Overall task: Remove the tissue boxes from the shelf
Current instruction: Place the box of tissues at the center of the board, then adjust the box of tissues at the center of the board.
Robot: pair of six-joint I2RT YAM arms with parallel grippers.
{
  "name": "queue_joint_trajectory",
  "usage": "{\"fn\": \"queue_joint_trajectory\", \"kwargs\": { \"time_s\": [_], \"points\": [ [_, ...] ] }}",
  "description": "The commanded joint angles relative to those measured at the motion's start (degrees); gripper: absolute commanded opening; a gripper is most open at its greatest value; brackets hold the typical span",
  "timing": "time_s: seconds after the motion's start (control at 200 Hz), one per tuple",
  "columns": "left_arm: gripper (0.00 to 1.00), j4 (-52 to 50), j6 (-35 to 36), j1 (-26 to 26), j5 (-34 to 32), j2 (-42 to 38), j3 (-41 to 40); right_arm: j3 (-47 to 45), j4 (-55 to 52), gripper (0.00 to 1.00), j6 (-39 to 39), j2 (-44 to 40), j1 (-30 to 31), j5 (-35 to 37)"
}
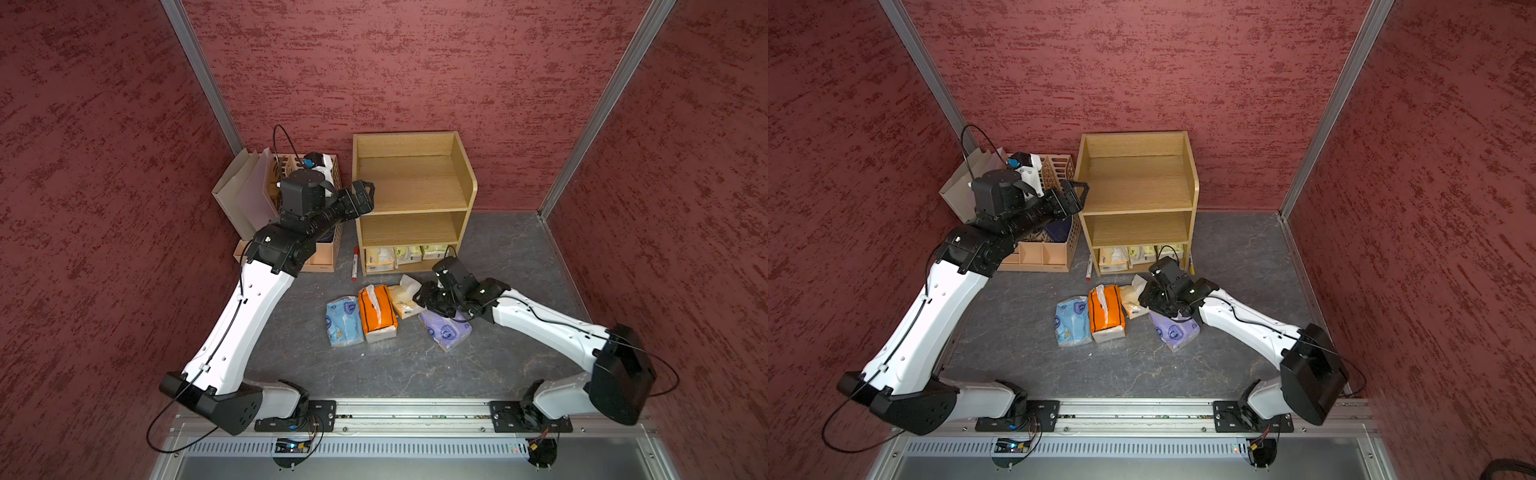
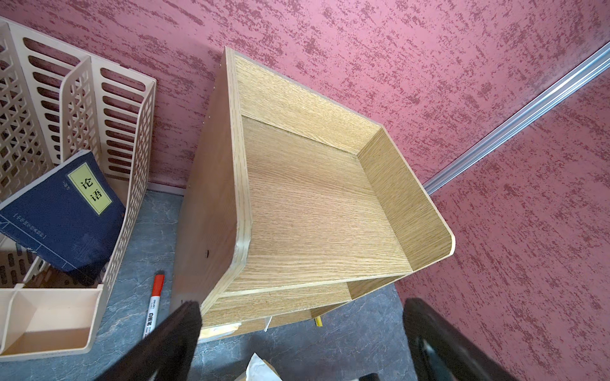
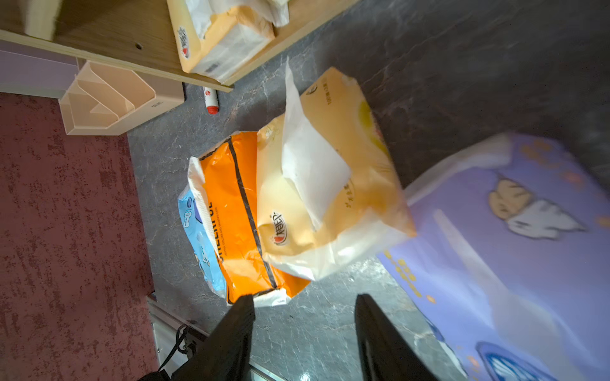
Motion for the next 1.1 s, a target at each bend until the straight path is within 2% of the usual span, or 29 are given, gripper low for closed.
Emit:
{"fn": "queue_joint_trajectory", "kwargs": {
  "time_s": [0.0, 0.105, 0.25, 0.411, 0.541, 1.092],
  "points": [
    [1.00, 0.37, -0.04, -0.40, -0.57, -1.03, -0.69, 2.84, -7.88, 0.52, -3.67, -4.88, 0.03, 7.54],
    [1.00, 0.98, -0.29, -0.48, -0.21, -0.58, -0.51, 3.73, -12.59, 0.49, -5.45, -4.21, -0.20, 8.39],
    [1.00, 1.47, -1.10, -0.81, 0.91, 0.52, 0.05, 4.55, -17.14, 0.45, -6.96, 2.79, -0.15, 3.98],
    [1.00, 1.15, -1.21, -2.18, 0.76, 1.19, 0.84, 2.17, -15.61, 0.45, -5.21, 6.80, -0.31, 3.14],
    [1.00, 0.91, -1.14, -2.77, 0.30, 1.19, 1.29, -0.87, -14.11, 0.44, -3.74, 8.76, -3.06, 0.82],
    [1.00, 0.17, -0.60, -3.99, 0.25, 3.38, 3.84, -11.06, -15.27, 0.42, -8.27, 2.05, -17.63, 1.14]
  ]
}}
